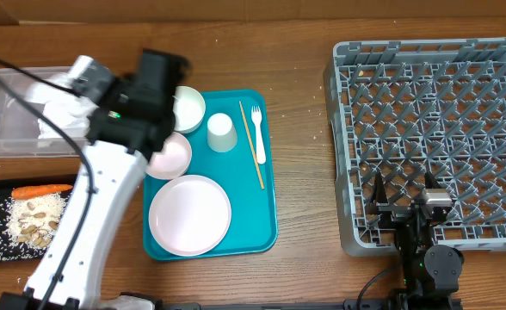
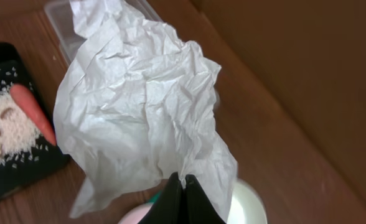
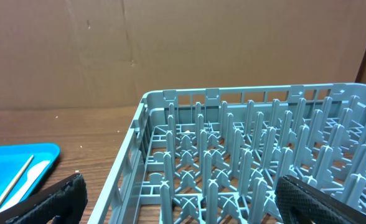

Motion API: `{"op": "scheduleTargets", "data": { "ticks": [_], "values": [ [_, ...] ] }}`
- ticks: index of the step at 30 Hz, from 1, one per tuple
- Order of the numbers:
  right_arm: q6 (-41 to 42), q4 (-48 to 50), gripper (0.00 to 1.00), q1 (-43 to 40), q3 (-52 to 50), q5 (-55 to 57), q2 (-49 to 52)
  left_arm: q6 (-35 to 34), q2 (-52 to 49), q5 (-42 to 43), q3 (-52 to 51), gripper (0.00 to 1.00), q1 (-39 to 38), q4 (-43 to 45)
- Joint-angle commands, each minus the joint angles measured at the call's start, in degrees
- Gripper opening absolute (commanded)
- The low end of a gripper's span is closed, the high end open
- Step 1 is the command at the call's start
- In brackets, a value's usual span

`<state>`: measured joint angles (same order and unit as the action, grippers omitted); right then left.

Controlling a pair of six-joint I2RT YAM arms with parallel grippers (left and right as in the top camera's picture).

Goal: Sort waste into correct bins and load items into the dishwasher
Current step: 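Carry the tissue left and release it into the clear bin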

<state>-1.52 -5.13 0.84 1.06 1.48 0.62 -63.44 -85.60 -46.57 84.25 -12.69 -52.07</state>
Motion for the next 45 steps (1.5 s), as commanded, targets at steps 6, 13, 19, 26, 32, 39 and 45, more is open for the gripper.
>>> {"op": "scheduleTargets", "data": {
  "ticks": [6, 13, 19, 26, 32, 39, 45],
  "values": [
    [-0.2, 0.4, 1.00, 0.3, -0.6, -0.2, -0.4, 18.3, -8.4, 10.3, 0.9, 0.04, 19.1, 15.3],
    [-0.2, 0.4, 1.00, 0.3, -0.6, -0.2, -0.4, 22.7, -15.5, 15.4, 0.9, 0.47, 28.6, 19.5],
    [-0.2, 0.4, 1.00, 0.3, -0.6, -0.2, -0.4, 29.3, -15.3, 16.0, 0.9, 1.00, 30.0, 19.4],
    [-0.2, 0.4, 1.00, 0.3, -0.6, -0.2, -0.4, 29.1, -6.6, 30.5, 1.0, 1.00, 28.1, 16.0],
    [-0.2, 0.4, 1.00, 0.3, -0.6, -0.2, -0.4, 29.2, 5.1, 45.5, 1.0, 1.00, 24.0, 8.3],
    [-0.2, 0.4, 1.00, 0.3, -0.6, -0.2, -0.4, 29.2, 9.9, 55.8, 1.0, 0.96, 16.2, -3.8],
    [-0.2, 0.4, 1.00, 0.3, -0.6, -0.2, -0.4, 36.4, 6.7, 58.5, 1.0, 0.97, 7.0, -4.9]
  ]
}}
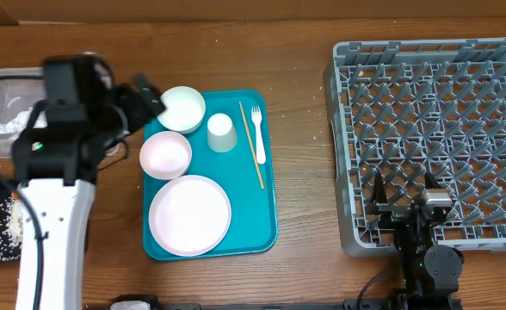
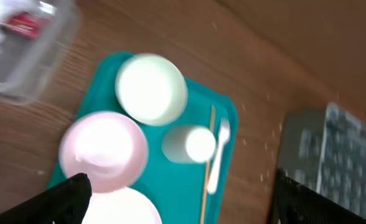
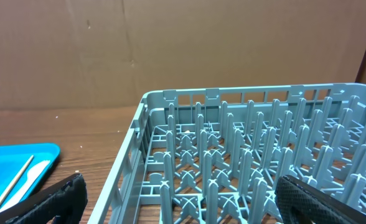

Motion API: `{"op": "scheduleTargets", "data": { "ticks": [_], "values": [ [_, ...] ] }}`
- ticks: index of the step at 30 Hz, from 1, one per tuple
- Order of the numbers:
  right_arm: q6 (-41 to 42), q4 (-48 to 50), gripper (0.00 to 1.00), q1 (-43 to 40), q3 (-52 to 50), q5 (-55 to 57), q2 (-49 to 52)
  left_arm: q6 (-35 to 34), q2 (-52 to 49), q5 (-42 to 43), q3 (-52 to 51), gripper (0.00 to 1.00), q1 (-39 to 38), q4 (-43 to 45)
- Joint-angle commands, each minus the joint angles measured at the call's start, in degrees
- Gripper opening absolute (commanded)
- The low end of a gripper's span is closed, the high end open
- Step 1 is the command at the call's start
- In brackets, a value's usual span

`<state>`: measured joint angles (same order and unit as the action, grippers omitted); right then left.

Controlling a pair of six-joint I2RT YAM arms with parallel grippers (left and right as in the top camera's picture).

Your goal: Sort waste into correct bins and load items into the dishwasher

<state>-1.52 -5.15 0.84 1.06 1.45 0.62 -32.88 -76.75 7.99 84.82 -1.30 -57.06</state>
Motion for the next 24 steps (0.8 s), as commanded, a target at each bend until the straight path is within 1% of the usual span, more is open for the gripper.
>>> {"op": "scheduleTargets", "data": {
  "ticks": [1, 2, 3, 7, 10, 12, 13, 15, 19, 24],
  "values": [
    [-0.2, 0.4, 1.00, 0.3, -0.6, -0.2, -0.4, 6.8, -3.0, 3.7, 0.4, 0.99, -5.9, 0.0],
    [-0.2, 0.4, 1.00, 0.3, -0.6, -0.2, -0.4, 7.2, -4.7, 3.1, 0.4, 1.00, -8.5, 0.1],
    [-0.2, 0.4, 1.00, 0.3, -0.6, -0.2, -0.4, 7.2, -5.5, 3.0, 0.4, 1.00, -9.4, 0.1],
    [-0.2, 0.4, 1.00, 0.3, -0.6, -0.2, -0.4, 7.2, -8.7, 2.5, 0.4, 1.00, -10.9, 0.0],
    [-0.2, 0.4, 1.00, 0.3, -0.6, -0.2, -0.4, 6.6, -10.1, -2.2, 0.4, 1.00, -10.2, -0.8],
    [-0.2, 0.4, 1.00, 0.3, -0.6, -0.2, -0.4, 3.3, -9.9, -6.0, 0.4, 1.00, -8.6, -2.3],
    [-0.2, 0.4, 1.00, 0.3, -0.6, -0.2, -0.4, 1.6, -9.0, -7.0, 0.5, 1.00, -6.2, -3.1],
    [-0.2, 0.4, 1.00, 0.3, -0.6, -0.2, -0.4, 1.3, -7.6, -6.9, 0.5, 1.00, -3.1, -3.5],
    [-0.2, 0.4, 1.00, 0.3, -0.6, -0.2, -0.4, -2.4, -3.7, -7.2, 0.5, 1.00, 4.1, -5.8],
    [-0.2, 0.4, 1.00, 0.3, -0.6, -0.2, -0.4, -10.4, 0.6, -9.9, 0.5, 1.00, 15.5, -9.4]
  ]
}}
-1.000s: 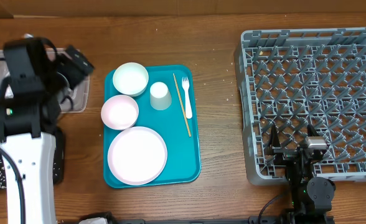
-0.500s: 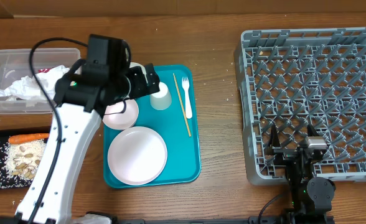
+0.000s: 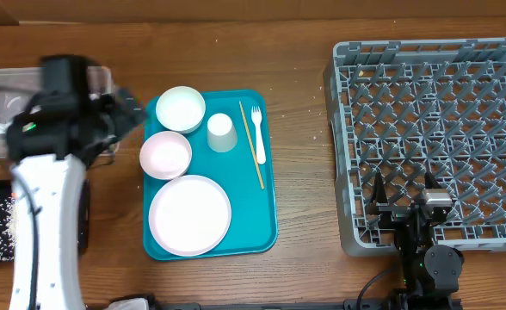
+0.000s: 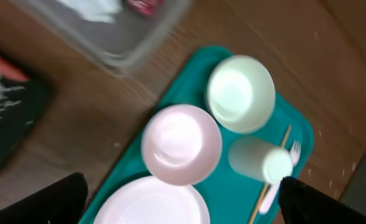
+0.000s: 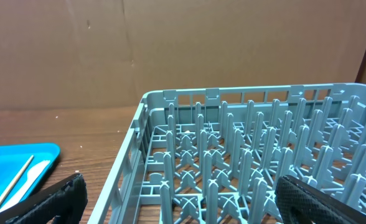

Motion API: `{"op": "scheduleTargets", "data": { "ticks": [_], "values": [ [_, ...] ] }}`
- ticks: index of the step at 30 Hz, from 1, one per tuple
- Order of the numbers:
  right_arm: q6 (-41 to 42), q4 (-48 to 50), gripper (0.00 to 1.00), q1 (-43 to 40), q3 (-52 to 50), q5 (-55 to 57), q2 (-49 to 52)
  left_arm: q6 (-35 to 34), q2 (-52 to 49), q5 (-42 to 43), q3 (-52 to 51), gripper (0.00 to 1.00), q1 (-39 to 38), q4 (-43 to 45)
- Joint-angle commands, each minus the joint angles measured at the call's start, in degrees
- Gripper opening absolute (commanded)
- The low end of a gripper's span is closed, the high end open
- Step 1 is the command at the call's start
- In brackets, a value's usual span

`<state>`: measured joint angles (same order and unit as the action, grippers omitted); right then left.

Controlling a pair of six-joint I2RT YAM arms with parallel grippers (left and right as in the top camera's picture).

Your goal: Sort waste into correct bins and load items into the dishwasher

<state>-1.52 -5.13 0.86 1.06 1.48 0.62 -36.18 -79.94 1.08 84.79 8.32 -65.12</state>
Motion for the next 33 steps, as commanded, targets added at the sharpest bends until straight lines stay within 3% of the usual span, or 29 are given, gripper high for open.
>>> {"op": "scheduleTargets", "data": {
  "ticks": [1, 6, 22, 27, 30, 33],
  "values": [
    [-0.2, 0.4, 1.00, 0.3, -0.6, -0.2, -0.4, -8.5, 4.5, -2.9, 0.5, 1.00, 8.7, -2.3],
    [-0.2, 0.4, 1.00, 0.3, -0.6, -0.2, -0.4, -9.2, 4.7, -2.6, 0.5, 1.00, 18.0, -7.2],
    [1.0, 3.5, 1.00, 0.3, -0.6, -1.8, -0.4, -9.2, 3.9, -2.6, 0.5, 1.00, 18.5, -8.5],
    [15.8, 11.6, 1.00, 0.4, -0.6, -24.8, -0.4, -9.2, 3.9, -2.6, 0.5, 1.00, 18.5, -8.5],
    [34.7, 16.3, 1.00, 0.4, -0.6, -48.9, -0.4, -9.2, 3.9, -2.6, 0.5, 1.00, 18.5, -8.5],
    [43.2, 17.8, 1.00, 0.4, -0.6, -50.8, -0.4, -9.2, 3.9, -2.6, 0.5, 1.00, 18.5, -8.5]
  ]
}}
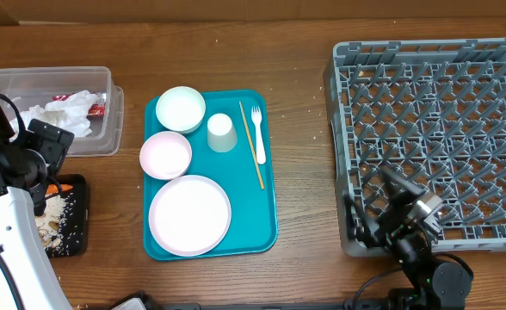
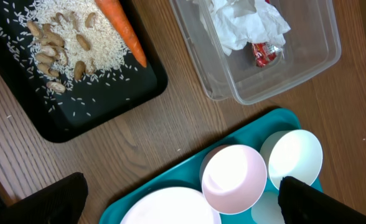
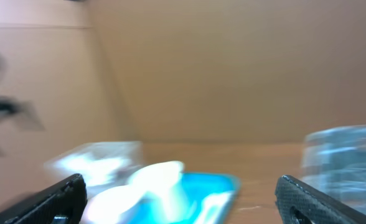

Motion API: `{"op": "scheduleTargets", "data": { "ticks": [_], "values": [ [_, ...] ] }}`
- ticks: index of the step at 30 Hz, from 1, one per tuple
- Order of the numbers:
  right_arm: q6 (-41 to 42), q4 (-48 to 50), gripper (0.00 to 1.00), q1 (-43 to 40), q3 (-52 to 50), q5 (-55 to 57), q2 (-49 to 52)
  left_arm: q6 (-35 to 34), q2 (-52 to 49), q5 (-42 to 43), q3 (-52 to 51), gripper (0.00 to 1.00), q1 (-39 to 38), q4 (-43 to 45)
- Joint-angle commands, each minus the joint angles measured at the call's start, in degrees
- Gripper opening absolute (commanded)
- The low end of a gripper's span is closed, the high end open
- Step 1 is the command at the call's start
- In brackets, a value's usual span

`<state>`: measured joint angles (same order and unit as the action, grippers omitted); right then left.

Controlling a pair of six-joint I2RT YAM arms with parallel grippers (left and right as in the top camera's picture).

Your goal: Sort waste into correct bins and load items into the dishwasher

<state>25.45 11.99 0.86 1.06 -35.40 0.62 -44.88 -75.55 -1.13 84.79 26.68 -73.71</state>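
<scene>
A teal tray [image 1: 266,215] carries a white bowl [image 1: 180,108], a pink bowl [image 1: 166,154], a white plate [image 1: 189,214], a cup [image 1: 221,133], a fork [image 1: 258,133] and a chopstick [image 1: 251,144]. The clear bin [image 1: 115,120] at the far left holds crumpled white paper [image 2: 245,25] and a red wrapper [image 2: 265,55]. My left gripper [image 2: 183,193] hangs open and empty high over the table, left of the tray. At the rack's front corner, my right gripper [image 3: 183,193] is open and empty; its view is blurred.
A black tray [image 2: 139,93] with rice, nuts and a carrot [image 2: 122,31] lies in front of the bin, partly under my left arm [image 1: 12,172]. The grey dish rack [image 1: 332,77] fills the right side. Bare wood separates tray and rack.
My left arm has moved from over the clear bin toward the front left, above the black tray. The right arm, still until then, has swung left and now faces the teal tray.
My left gripper was shut on crumpled white paper beside the clear bin. Then it was open, and the paper lay in the bin. It then hung by the bin's right side, and now stands over the black tray. The right arm only moved now.
</scene>
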Motion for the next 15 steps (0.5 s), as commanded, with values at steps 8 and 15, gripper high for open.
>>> {"op": "scheduleTargets", "data": {
  "ticks": [8, 15],
  "values": [
    [25.2, 13.3, 1.00, 0.3, 3.4, -12.6, -0.3, -0.5, -0.5, -0.4, 0.5, 1.00, 0.1, 0.1],
    [7.5, -7.2, 1.00, 0.2, 22.6, -9.6, 10.3, -0.5, -0.5, -0.4, 0.5, 1.00, 0.1, 0.1]
  ]
}}
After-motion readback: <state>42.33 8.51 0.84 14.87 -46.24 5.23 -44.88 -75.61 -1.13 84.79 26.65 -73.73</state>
